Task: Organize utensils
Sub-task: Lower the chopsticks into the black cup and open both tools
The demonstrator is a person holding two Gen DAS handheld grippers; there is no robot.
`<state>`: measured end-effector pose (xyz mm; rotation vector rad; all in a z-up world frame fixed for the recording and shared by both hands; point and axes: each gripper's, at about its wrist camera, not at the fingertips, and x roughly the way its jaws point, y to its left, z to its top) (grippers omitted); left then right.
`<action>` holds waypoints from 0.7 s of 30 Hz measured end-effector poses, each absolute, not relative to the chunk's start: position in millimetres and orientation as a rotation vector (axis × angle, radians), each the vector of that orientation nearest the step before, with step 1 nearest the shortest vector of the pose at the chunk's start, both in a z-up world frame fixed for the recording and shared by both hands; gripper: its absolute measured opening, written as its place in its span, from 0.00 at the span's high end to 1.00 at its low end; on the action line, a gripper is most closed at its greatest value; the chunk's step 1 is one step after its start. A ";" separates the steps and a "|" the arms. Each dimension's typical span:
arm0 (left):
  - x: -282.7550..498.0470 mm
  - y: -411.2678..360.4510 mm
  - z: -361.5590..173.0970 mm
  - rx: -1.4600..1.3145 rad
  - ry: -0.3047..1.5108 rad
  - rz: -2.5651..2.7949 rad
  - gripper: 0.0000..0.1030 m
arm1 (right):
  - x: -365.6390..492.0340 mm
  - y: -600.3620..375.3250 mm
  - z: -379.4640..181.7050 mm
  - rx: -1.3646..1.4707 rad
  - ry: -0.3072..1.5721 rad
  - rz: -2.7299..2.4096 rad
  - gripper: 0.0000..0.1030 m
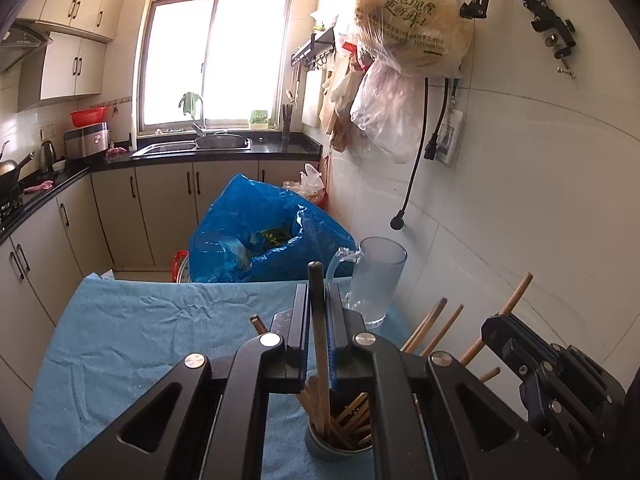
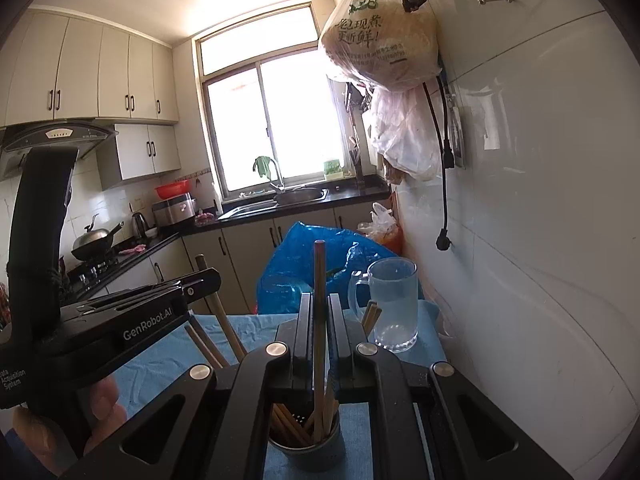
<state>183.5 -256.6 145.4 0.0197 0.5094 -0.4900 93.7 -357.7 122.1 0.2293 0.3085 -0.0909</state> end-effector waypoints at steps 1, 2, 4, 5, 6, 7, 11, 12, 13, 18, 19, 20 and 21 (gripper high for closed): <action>183.9 -256.0 143.7 0.022 0.510 -0.487 0.93 | 94.6 -357.8 120.5 0.229 0.313 -0.091 0.93; 184.7 -255.5 141.8 0.026 0.514 -0.488 0.93 | 94.9 -357.4 119.2 0.229 0.317 -0.090 0.93; 186.6 -254.3 138.0 0.033 0.520 -0.489 0.92 | 97.2 -357.5 116.5 0.227 0.328 -0.089 0.93; 187.7 -254.4 137.1 0.037 0.523 -0.489 0.92 | 98.8 -357.9 114.8 0.225 0.335 -0.089 0.93; 189.0 -254.1 135.8 0.041 0.527 -0.489 0.92 | 99.3 -357.0 113.4 0.225 0.339 -0.090 0.93; 190.5 -253.4 134.8 0.040 0.531 -0.487 0.92 | 100.5 -357.4 112.2 0.225 0.345 -0.090 0.93; 193.2 -250.9 135.6 0.032 0.542 -0.491 0.92 | 99.0 -358.8 113.2 0.232 0.349 -0.089 0.93; 192.7 -250.4 136.0 0.032 0.543 -0.492 0.92 | 99.0 -358.1 113.8 0.230 0.350 -0.088 0.93; 192.4 -249.9 136.8 0.031 0.543 -0.494 0.92 | 99.1 -357.6 114.6 0.226 0.355 -0.083 0.92; 191.2 -247.6 141.6 0.015 0.534 -0.497 0.72 | 94.0 -354.4 120.6 0.217 0.340 -0.080 0.92; 189.8 -247.0 144.0 0.015 0.528 -0.496 0.72 | 91.4 -354.2 123.0 0.220 0.333 -0.082 0.92; 188.6 -246.4 146.0 0.015 0.525 -0.499 0.72 | 88.7 -353.2 125.1 0.222 0.327 -0.079 0.92; 187.6 -244.6 147.6 0.012 0.523 -0.501 0.72 | 86.9 -353.1 127.3 0.222 0.321 -0.075 0.92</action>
